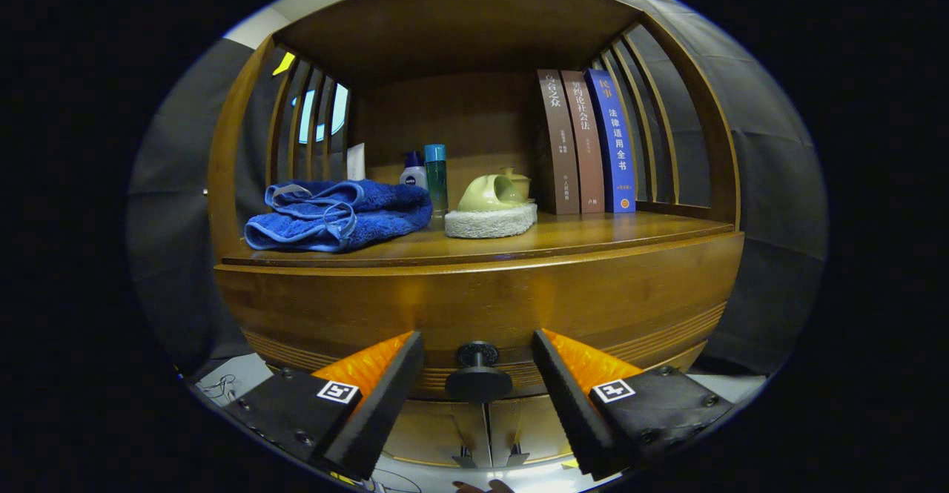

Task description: Pull open the drawer, take out the items inside it, and place them on the countertop above the cabinet.

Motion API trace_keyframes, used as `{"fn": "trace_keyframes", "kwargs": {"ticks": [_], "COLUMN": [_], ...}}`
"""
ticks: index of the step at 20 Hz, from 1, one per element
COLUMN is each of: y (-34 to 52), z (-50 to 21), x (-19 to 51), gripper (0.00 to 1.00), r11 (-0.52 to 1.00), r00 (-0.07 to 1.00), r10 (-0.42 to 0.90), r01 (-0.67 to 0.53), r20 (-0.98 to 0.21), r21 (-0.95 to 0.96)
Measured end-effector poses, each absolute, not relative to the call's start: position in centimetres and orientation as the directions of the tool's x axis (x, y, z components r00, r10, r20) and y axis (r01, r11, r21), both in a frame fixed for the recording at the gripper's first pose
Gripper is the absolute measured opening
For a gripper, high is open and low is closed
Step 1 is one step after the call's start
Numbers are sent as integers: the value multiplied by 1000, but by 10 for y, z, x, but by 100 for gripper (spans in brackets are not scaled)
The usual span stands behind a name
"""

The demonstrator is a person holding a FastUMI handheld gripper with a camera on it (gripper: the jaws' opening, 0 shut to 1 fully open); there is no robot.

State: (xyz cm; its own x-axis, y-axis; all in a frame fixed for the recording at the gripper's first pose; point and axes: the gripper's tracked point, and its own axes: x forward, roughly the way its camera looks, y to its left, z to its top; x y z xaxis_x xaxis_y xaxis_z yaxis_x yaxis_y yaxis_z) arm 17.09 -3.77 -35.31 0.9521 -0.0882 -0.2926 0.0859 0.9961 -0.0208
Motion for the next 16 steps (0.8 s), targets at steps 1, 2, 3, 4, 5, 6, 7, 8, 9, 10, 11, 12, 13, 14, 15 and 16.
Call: {"fn": "trace_keyframes", "kwargs": {"ticks": [1,2,3,4,5,6,7,8,9,10,11,12,13,14,15,16], "y": [-38,-37,-38,-38,-38,-38,-38,-38,-37,-36,-34,-31,-28,-24,-20,-16], "z": [-354,-353,-352,-351,-348,-344,-340,-336,-333,-332,-327,-320,-310,-298,-285,-270], "x": [171,170,170,170,170,169,169,166,163,158,154,150,146,142,138,134], "gripper": [99,99,99,99,99,99,99,99,99,99,99,99,99,99,99,99], "r11": [996,996,996,996,996,996,996,996,996,996,997,997,998,999,999,1000], "r00": [953,952,952,952,953,955,957,958,958,958,958,959,962,967,970,972], "r10": [-88,-88,-89,-88,-87,-89,-89,-90,-89,-85,-83,-76,-66,-53,-41,-31], "r01": [87,89,90,90,89,90,90,90,88,85,82,76,66,54,42,32], "r20": [-291,-293,-291,-292,-289,-284,-275,-272,-274,-274,-276,-272,-263,-251,-241,-231], "r21": [-14,-9,-8,-7,-6,-9,-11,-15,-15,-14,-13,-11,-9,-5,-1,1]}}
